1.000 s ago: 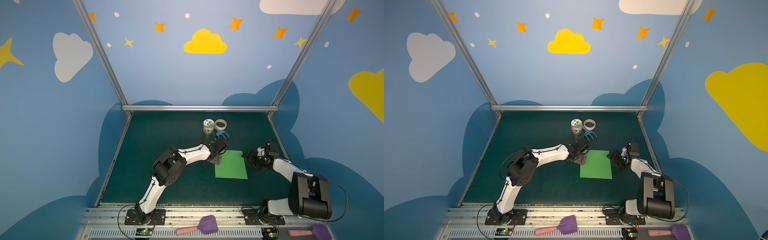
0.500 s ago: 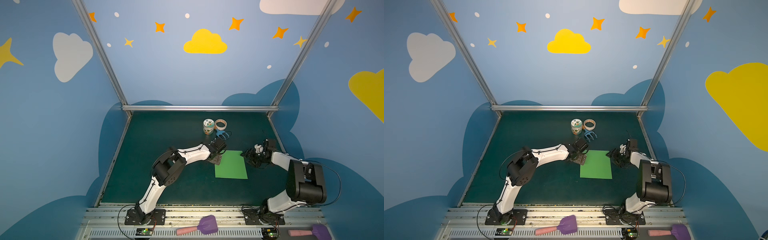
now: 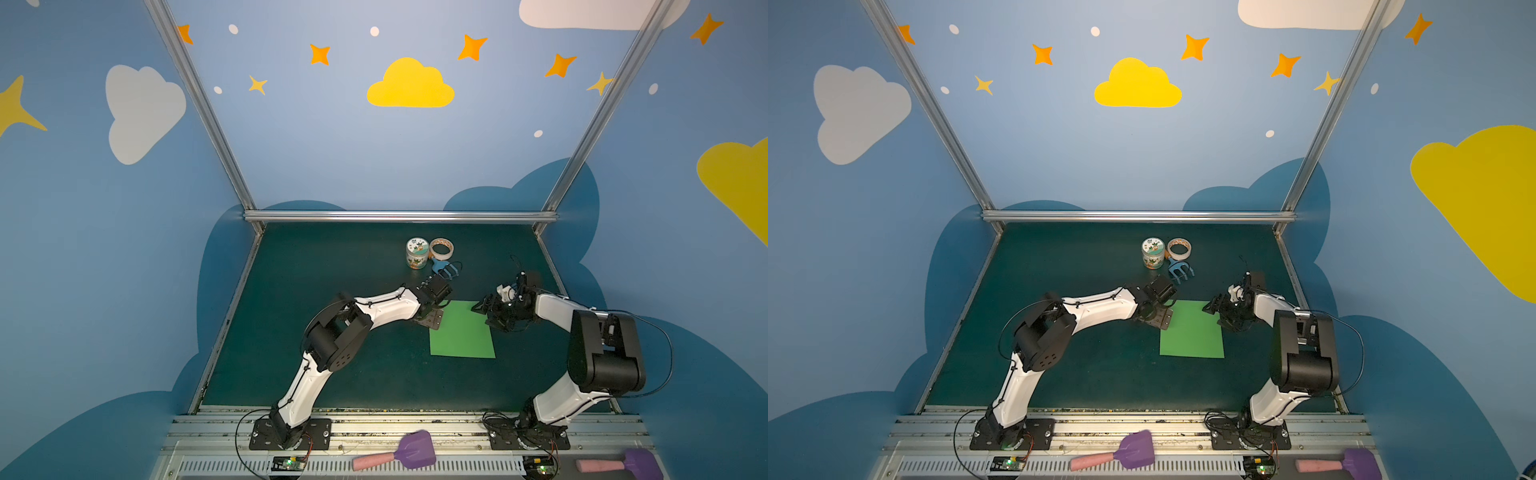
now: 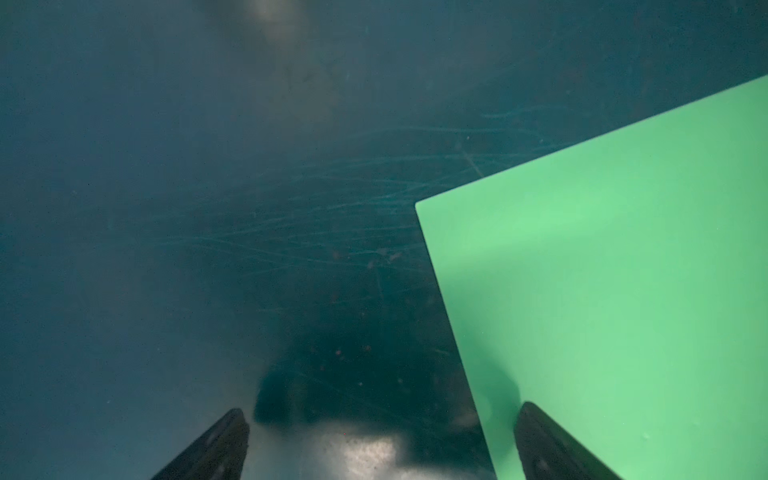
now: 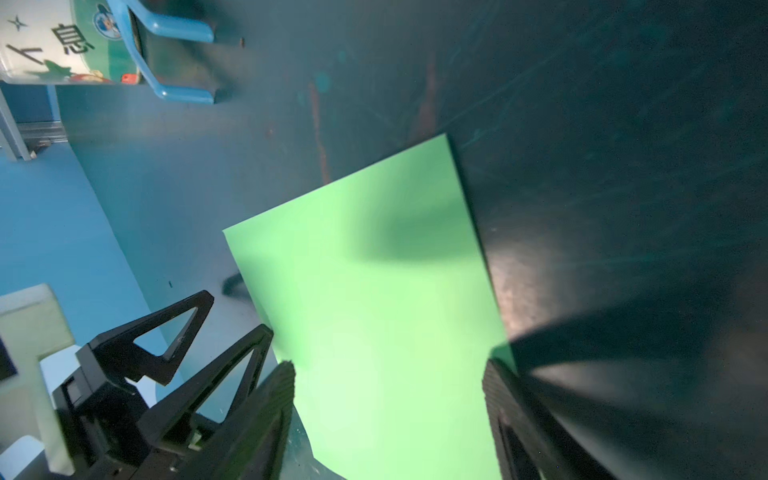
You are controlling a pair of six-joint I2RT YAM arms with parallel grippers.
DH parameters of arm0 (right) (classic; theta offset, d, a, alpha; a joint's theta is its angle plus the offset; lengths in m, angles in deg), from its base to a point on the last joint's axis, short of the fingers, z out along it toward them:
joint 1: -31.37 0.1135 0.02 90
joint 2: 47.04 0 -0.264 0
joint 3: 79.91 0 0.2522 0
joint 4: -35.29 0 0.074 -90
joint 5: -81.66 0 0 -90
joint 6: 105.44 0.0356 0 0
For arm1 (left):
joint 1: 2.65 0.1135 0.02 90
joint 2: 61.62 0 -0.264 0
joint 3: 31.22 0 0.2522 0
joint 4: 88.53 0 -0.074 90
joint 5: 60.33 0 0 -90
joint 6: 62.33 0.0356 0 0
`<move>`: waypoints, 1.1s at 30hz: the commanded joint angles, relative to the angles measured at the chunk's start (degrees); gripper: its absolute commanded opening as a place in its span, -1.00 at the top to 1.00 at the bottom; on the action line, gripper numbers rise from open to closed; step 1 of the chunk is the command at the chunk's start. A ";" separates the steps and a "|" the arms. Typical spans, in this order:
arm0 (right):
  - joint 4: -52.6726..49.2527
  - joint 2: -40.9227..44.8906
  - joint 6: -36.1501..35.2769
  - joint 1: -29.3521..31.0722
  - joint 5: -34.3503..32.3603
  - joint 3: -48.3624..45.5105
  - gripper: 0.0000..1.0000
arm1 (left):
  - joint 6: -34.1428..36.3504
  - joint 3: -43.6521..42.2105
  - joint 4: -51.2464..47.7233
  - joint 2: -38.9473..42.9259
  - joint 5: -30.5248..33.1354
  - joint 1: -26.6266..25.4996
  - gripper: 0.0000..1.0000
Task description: Fold a paper plane with a square sheet of paper (fold left side to right side)
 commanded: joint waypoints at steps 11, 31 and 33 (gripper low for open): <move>10.94 -0.96 12.79 11.89 4.68 -8.02 -0.40 | -2.28 -2.91 -4.04 10.63 -4.56 3.31 -1.00; 3.39 12.52 9.98 5.49 -3.45 -8.49 0.36 | -5.64 -4.09 3.92 5.45 -25.92 5.03 -0.76; 4.88 10.95 10.46 4.95 -2.84 -9.30 0.55 | -5.82 -3.27 4.15 4.44 -26.53 5.17 -0.71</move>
